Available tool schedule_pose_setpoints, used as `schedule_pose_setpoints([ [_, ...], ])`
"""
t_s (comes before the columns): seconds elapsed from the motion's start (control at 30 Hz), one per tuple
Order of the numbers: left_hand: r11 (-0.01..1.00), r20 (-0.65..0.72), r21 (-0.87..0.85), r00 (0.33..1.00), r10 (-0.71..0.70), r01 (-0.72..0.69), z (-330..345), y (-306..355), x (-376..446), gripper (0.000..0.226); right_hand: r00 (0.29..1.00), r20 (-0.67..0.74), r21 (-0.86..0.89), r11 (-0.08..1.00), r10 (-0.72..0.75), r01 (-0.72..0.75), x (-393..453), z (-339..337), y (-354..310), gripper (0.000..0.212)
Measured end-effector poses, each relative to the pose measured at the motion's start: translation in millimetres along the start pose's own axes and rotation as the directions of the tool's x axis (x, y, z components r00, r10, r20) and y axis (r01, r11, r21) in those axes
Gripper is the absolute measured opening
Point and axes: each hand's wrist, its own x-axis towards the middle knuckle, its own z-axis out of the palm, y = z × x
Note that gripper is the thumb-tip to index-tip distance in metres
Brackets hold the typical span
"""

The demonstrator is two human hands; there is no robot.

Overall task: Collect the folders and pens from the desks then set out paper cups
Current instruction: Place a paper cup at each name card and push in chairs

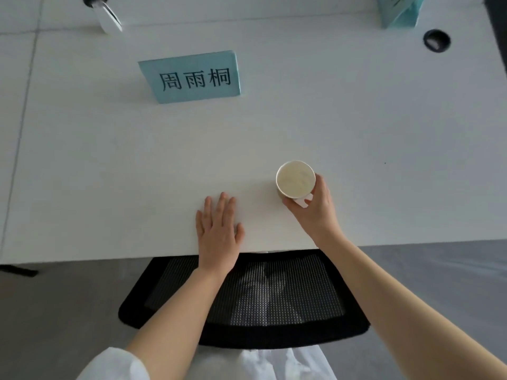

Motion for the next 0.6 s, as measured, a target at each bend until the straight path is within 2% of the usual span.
schedule_pose_setpoints([
  [0.1, 0.999, -0.096, -0.029, 0.995, 0.029, -0.032, -5.1, 3.4, 18.6, 0.048, 1.000, -0.016, 0.017, 1.000, -0.002, 0.002, 14.6, -0.4, -12.3, 0.061],
  [0.2, 0.998, -0.145, -0.038, 0.989, 0.035, -0.041, -14.1, 4.8, 49.5, 0.052, 1.000, -0.020, 0.058, 0.998, 0.013, -0.012, 36.2, 0.8, -30.8, 0.059],
  [0.4, 0.997, -0.096, -0.072, 0.994, -0.043, 0.036, -28.9, 11.0, 120.9, 0.068, 0.999, -0.012, 0.054, 0.998, -0.040, 0.041, 97.4, 6.1, -66.0, 0.060],
  [0.6, 0.999, -0.137, 0.028, 0.990, -0.040, 0.044, -16.6, 16.5, 133.8, 0.072, 0.995, -0.045, 0.032, 0.996, -0.086, 0.087, 168.3, 25.2, -96.1, 0.061],
])
